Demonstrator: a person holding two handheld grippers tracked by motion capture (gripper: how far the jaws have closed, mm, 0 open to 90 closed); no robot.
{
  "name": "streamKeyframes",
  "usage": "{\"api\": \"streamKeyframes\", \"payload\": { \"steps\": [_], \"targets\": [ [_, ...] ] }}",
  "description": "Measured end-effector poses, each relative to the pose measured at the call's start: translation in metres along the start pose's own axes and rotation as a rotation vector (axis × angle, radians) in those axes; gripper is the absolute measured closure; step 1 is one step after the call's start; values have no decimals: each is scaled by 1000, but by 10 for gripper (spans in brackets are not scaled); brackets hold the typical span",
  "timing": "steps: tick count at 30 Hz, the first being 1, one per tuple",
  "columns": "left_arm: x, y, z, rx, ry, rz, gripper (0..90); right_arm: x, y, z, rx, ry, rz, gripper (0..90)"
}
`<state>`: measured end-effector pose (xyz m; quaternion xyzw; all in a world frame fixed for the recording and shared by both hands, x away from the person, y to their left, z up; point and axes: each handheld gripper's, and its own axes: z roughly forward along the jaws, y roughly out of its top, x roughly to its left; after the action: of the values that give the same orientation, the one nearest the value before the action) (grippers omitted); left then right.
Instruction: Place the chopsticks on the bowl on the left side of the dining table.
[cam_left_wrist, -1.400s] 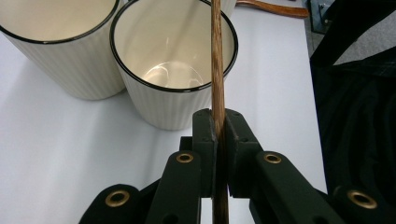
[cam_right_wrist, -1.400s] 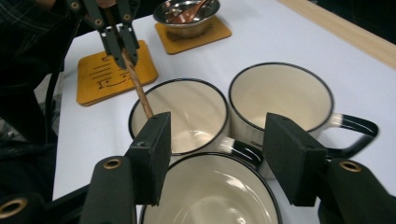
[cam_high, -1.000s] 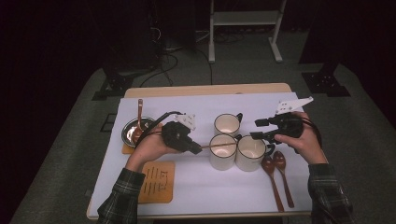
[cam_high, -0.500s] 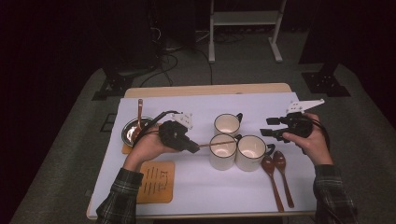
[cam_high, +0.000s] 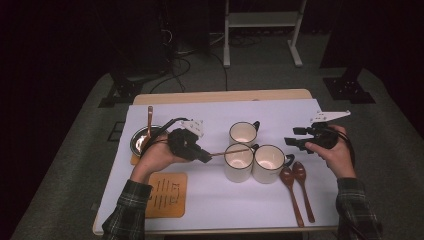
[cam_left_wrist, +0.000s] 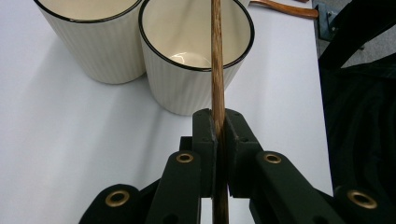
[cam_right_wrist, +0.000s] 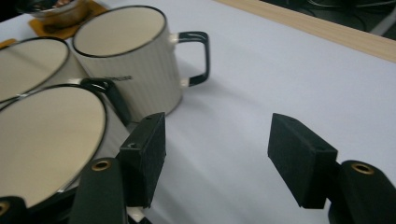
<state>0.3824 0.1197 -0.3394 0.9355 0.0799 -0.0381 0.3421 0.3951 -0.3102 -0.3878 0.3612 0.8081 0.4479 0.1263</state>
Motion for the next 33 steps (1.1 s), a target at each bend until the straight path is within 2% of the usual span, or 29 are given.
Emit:
{"api": "streamKeyframes", "payload": {
  "steps": [1, 7, 10, 11, 18, 20, 26, 29, 33],
  "targets": [
    [0, 0, 0, 0, 0, 0, 842, 0, 0, 0, 0, 0, 0, 358],
    [1, -3, -3, -6, 0, -5, 842, -6, -9, 3, 8, -72, 32, 341],
    [2, -3, -4, -8, 1, -4, 842, -8, -12, 4, 14, -84, 38, 336],
    [2, -4, -5, -6, 2, -5, 843, -10, -15, 6, 18, -100, 52, 327],
    [3, -6, -7, -7, 5, -11, 842, -15, -25, 12, 28, -134, 91, 284],
    [4, -7, -8, -9, 7, -14, 842, -19, -30, 15, 32, -159, 112, 265],
    [5, -9, -9, -8, 11, -24, 842, -22, -36, 21, 48, -195, 124, 252],
    [6, -10, -10, -10, 16, -26, 842, -24, -40, 25, 61, -228, 131, 248],
    [7, -11, -11, -12, 17, -26, 842, -25, -43, 26, 66, -245, 142, 241]
  ]
}}
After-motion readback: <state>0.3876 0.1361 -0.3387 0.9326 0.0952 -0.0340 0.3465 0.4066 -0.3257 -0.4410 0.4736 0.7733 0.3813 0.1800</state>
